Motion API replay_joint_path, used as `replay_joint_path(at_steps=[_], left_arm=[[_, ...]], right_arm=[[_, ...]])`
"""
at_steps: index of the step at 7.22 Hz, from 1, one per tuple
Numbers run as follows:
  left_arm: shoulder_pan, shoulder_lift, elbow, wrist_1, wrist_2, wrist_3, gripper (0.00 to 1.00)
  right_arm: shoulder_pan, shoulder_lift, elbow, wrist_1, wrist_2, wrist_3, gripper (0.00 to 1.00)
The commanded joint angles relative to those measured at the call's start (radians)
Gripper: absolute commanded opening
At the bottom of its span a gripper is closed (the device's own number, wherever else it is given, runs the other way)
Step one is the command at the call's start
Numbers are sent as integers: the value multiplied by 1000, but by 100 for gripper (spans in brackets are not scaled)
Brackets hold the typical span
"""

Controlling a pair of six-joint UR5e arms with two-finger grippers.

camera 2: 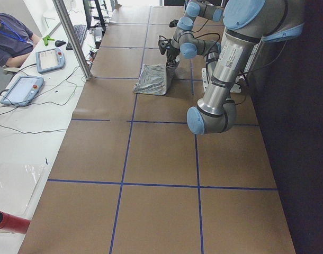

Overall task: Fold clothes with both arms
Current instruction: 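Lift the near edge with both grippers and fold it farther from the robot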

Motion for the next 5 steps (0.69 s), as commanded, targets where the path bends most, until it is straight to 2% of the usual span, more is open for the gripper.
replay_joint_path(at_steps=[1, 3, 5], left_arm=[[-76, -37, 160, -110, -3, 47, 0], [-113, -98, 292, -151, -3, 83, 0], [-118, -105, 405, -277, 0, 84, 0]], right_arm=[[73, 8, -137, 129, 1, -39, 0], [124, 94, -314, 213, 3, -56, 0], [155, 126, -465, 331, 3, -75, 0]])
